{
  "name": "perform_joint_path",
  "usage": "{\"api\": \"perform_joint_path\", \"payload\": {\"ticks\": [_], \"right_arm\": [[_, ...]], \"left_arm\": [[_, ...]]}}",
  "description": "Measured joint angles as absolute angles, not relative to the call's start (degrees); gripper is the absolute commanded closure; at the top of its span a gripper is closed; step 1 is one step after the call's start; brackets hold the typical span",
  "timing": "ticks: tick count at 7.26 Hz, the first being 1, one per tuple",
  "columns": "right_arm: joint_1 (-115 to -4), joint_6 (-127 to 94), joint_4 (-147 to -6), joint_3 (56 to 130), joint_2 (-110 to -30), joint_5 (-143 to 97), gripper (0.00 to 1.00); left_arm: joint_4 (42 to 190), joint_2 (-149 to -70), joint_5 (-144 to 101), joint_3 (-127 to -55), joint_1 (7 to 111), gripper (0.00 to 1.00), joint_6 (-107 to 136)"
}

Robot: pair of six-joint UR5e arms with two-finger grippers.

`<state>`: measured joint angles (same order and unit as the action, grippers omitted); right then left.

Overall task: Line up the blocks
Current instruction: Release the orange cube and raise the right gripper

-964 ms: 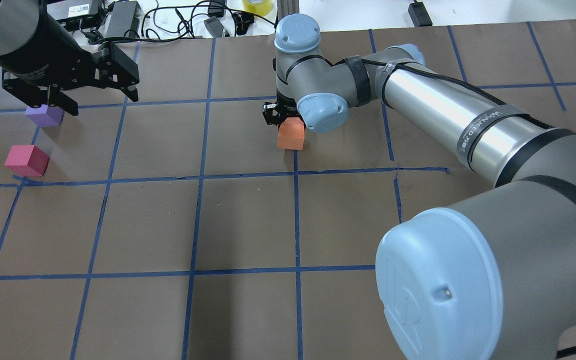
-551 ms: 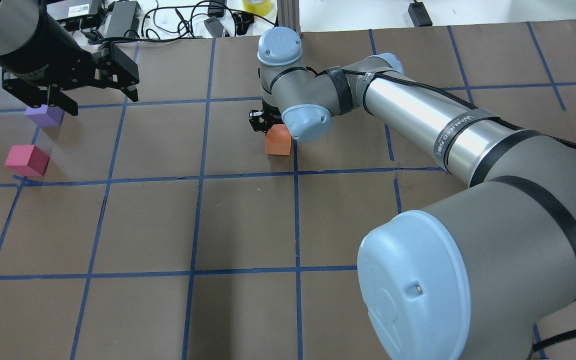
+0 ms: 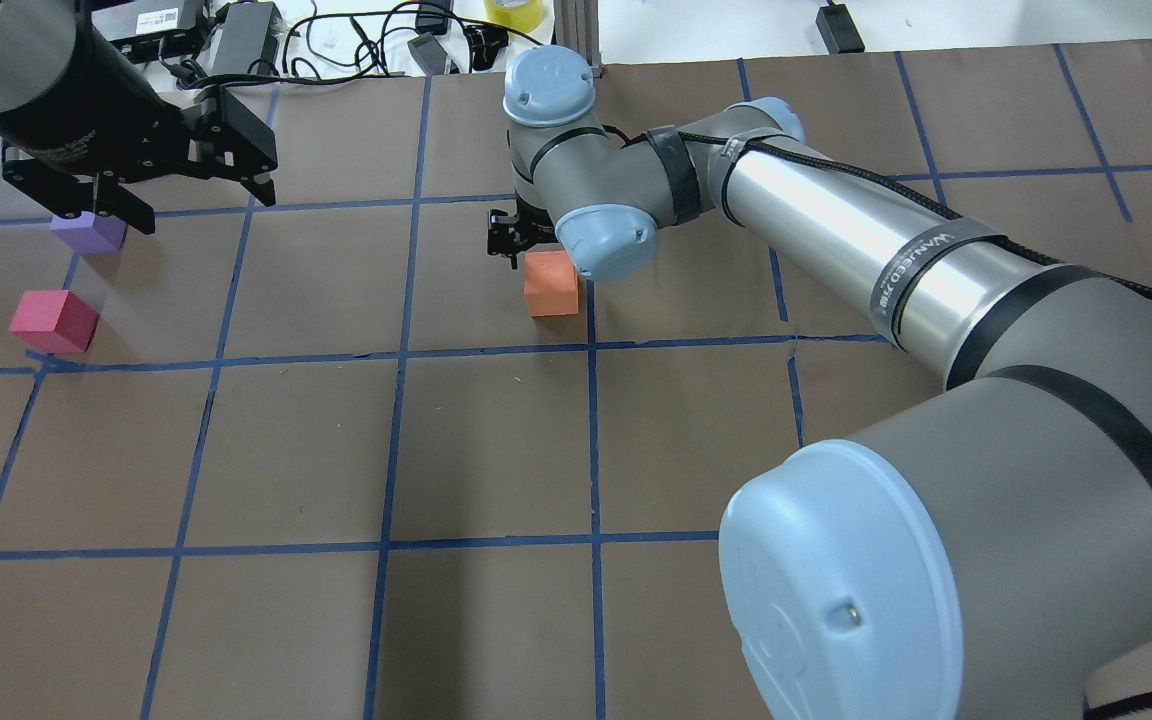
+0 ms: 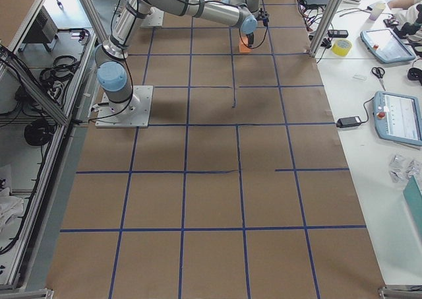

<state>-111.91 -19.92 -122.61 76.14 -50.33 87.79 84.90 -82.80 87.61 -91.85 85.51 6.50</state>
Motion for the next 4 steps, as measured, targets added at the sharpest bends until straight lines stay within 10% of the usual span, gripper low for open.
{"api": "perform_joint_path", "payload": {"ticks": [4], "right_arm": [[-105.60, -14.40, -104.38, 76.93, -65.86, 88.14, 0.00]], "left_arm": [[74.99, -92.69, 86.91, -93.32, 83.33, 0.00, 1.50]]}}
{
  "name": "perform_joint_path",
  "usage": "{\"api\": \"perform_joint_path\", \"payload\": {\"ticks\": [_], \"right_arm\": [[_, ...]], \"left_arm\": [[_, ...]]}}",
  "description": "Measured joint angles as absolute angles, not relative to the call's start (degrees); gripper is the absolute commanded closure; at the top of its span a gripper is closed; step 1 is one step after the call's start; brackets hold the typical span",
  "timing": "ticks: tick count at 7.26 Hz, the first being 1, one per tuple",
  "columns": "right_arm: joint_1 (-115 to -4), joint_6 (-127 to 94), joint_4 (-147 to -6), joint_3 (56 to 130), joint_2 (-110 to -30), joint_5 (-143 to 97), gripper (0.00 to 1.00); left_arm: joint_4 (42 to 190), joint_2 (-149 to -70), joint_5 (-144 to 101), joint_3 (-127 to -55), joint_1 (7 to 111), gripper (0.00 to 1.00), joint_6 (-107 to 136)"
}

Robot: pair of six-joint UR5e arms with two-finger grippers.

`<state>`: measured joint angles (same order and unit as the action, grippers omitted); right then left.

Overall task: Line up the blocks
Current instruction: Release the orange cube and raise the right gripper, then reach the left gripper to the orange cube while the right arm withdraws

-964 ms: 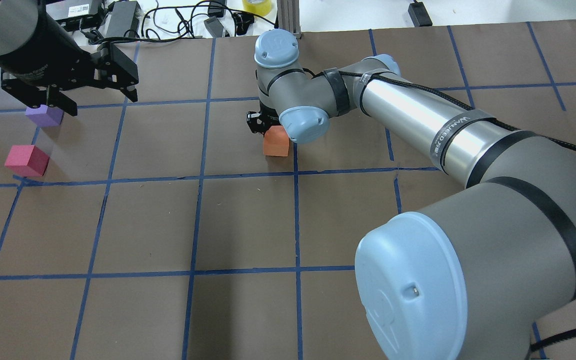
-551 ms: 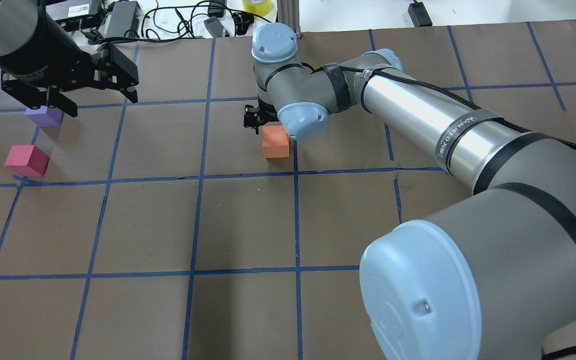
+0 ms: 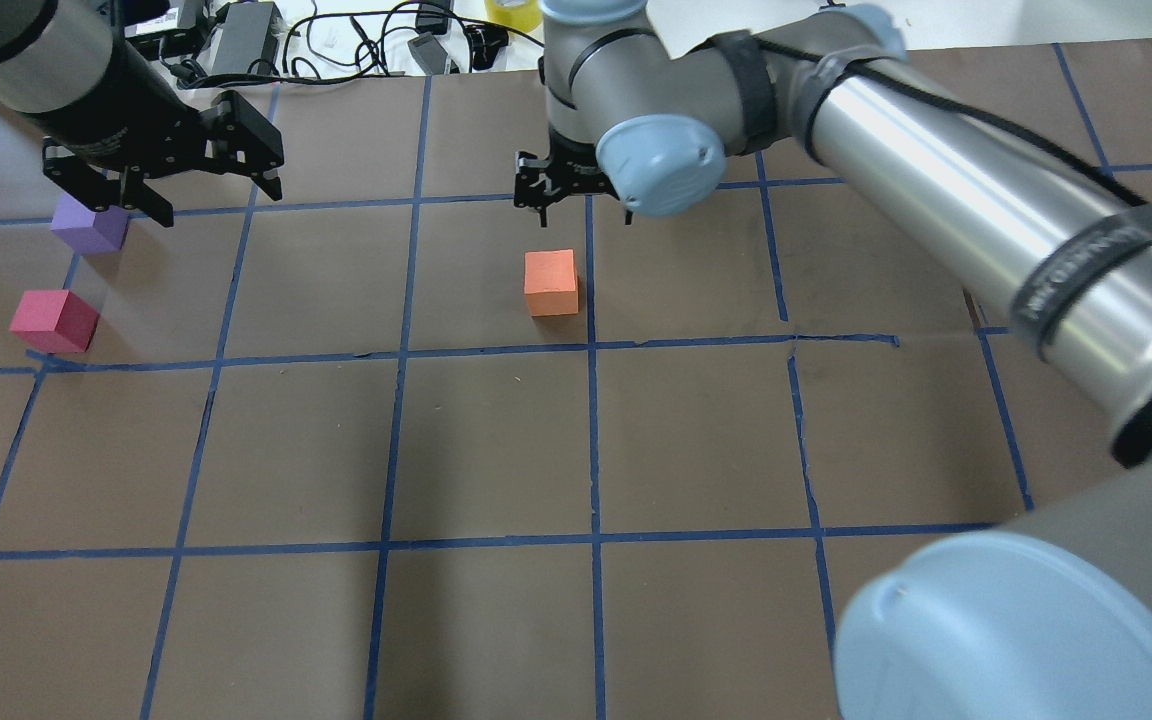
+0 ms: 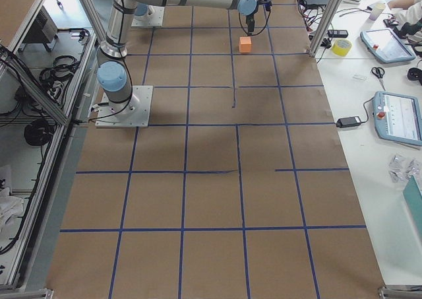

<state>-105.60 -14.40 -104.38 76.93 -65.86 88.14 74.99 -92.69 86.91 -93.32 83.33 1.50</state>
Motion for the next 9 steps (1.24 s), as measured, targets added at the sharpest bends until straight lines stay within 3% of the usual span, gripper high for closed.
{"api": "perform_joint_path", "payload": {"ticks": [3, 9], "right_arm": [[-97.27, -0.68, -93.51, 78.93, -75.15, 92.78, 0.00], [-91.50, 2.12, -93.16, 81.99, -78.12, 93.58, 0.00]], "left_arm": [[63.60, -103.82, 87.14, -94.05, 87.52, 0.00, 4.47], [44.88, -120.66, 92.60, -91.04, 103.64, 0.00, 20.90]]}}
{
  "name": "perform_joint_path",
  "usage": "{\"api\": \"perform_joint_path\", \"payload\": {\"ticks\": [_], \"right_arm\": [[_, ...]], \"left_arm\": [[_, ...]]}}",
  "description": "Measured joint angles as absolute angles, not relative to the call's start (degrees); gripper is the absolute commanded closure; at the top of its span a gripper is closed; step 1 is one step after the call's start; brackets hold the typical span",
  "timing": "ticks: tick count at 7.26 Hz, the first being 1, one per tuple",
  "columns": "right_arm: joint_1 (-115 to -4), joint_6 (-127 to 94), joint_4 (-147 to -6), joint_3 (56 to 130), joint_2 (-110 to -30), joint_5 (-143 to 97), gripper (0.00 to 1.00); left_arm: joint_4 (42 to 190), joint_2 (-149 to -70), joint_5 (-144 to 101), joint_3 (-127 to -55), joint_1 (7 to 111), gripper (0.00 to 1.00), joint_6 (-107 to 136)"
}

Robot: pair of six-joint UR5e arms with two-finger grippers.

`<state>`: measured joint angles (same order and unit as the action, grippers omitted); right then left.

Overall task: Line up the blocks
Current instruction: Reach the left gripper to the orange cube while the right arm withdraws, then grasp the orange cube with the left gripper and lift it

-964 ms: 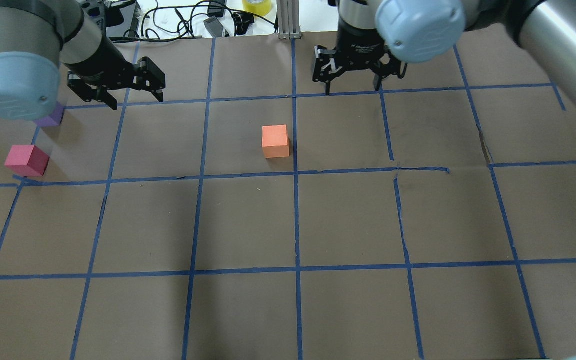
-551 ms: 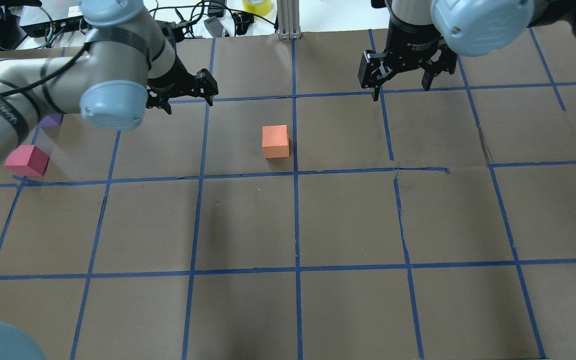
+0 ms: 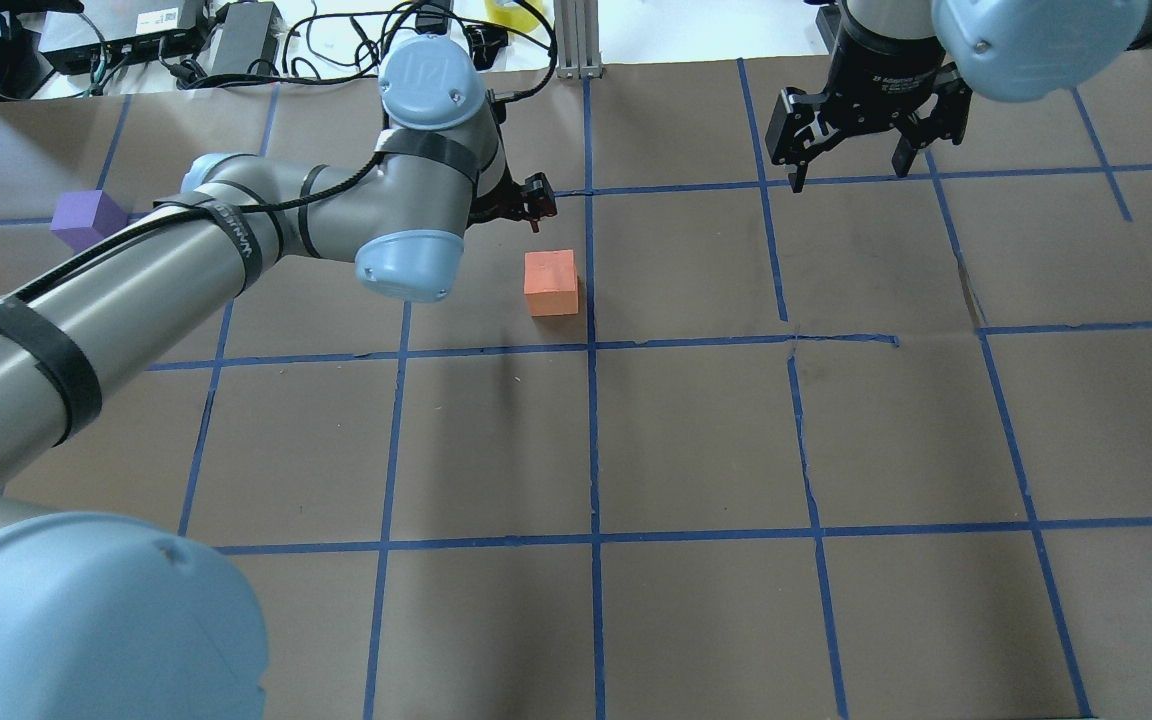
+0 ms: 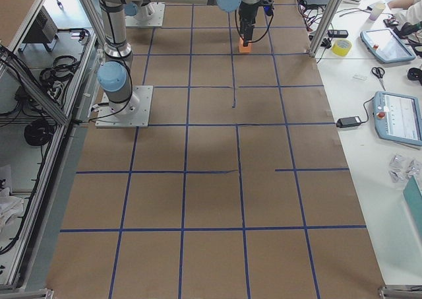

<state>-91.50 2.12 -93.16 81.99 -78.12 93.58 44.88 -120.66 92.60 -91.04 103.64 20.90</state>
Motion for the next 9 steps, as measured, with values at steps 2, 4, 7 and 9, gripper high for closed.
{"api": "perform_joint_path", "payload": {"ticks": [2, 4, 7, 9], "right_arm": [[-91.24, 2.05, -93.45, 82.00, -78.37, 93.60, 0.00], [-91.18, 2.12, -93.51, 82.03, -78.41, 94.00, 0.00], [-91.14, 2.30, -93.54, 82.06, -78.41, 94.13, 0.00], [-91.19, 2.65, -93.59, 82.04, -78.48, 94.02, 0.00]], "left_arm": [[44.57, -123.43, 92.39, -89.70, 105.02, 0.00, 20.98], [44.35, -125.08, 91.78, -89.38, 105.53, 0.00, 20.98], [44.19, -125.99, 90.06, -87.73, 106.04, 0.00, 21.16], [44.56, -125.90, 90.25, -86.26, 106.03, 0.00, 21.35]]}}
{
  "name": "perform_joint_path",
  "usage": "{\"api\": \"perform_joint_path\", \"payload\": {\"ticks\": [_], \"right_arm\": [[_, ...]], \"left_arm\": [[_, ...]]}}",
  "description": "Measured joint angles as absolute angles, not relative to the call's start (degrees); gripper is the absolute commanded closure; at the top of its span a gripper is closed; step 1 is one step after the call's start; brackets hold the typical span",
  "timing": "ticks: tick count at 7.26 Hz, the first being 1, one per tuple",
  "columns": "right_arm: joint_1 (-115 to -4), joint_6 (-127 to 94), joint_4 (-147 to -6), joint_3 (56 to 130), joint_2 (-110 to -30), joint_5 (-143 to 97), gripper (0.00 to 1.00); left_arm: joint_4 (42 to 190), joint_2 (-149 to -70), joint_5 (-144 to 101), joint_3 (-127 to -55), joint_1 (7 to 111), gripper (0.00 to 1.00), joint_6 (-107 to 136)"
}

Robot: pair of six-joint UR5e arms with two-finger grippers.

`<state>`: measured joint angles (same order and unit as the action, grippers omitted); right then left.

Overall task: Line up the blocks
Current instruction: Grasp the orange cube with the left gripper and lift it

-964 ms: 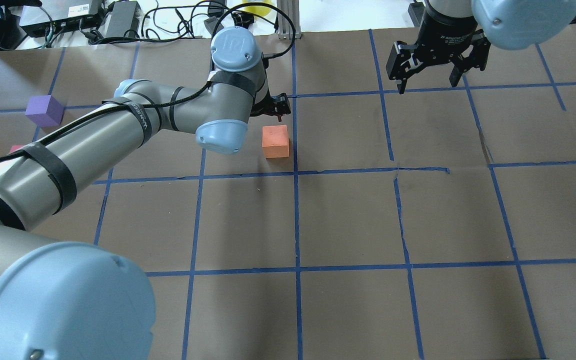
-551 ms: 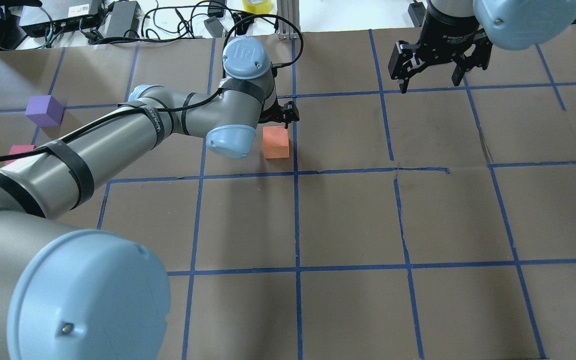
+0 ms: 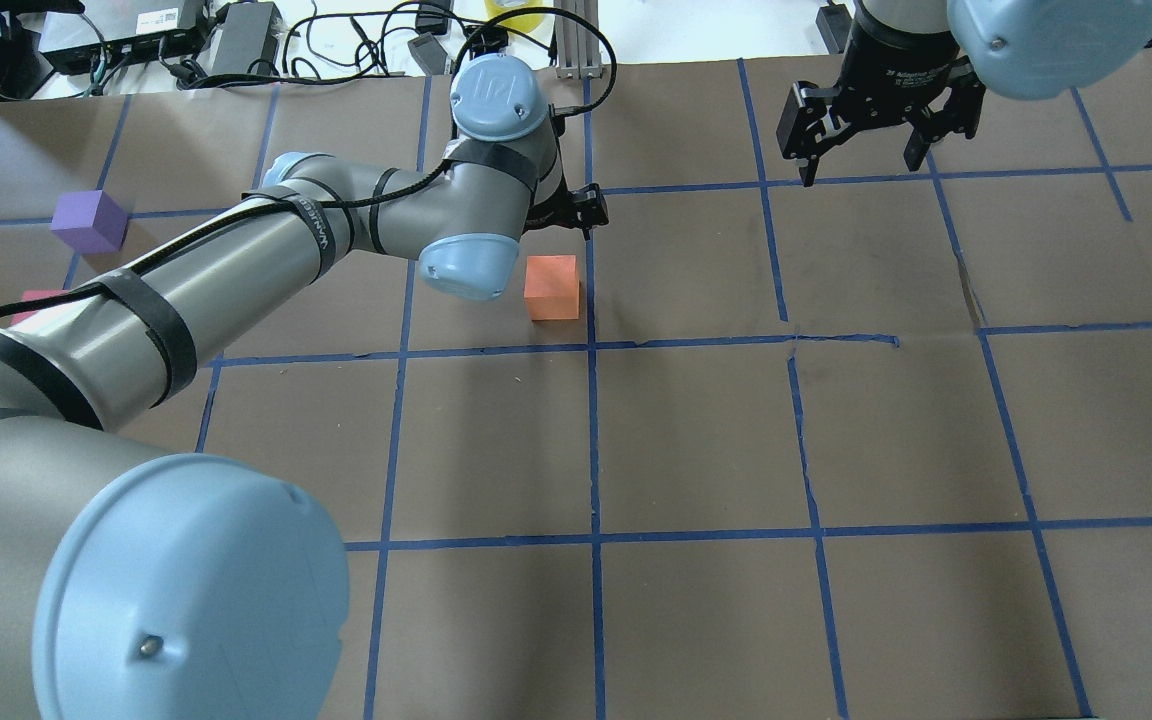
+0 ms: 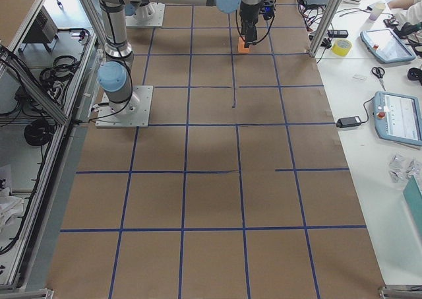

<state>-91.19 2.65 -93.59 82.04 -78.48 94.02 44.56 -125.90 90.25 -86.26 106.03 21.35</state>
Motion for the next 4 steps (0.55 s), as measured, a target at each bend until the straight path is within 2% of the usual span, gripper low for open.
{"api": "perform_joint_path", "payload": {"ticks": [4], "right_arm": [[-91.23, 2.92, -93.60, 82.00, -78.47, 93.96, 0.00]], "left_arm": [[51.54, -126.07, 90.57, -86.51, 106.15, 0.00, 22.45]]}}
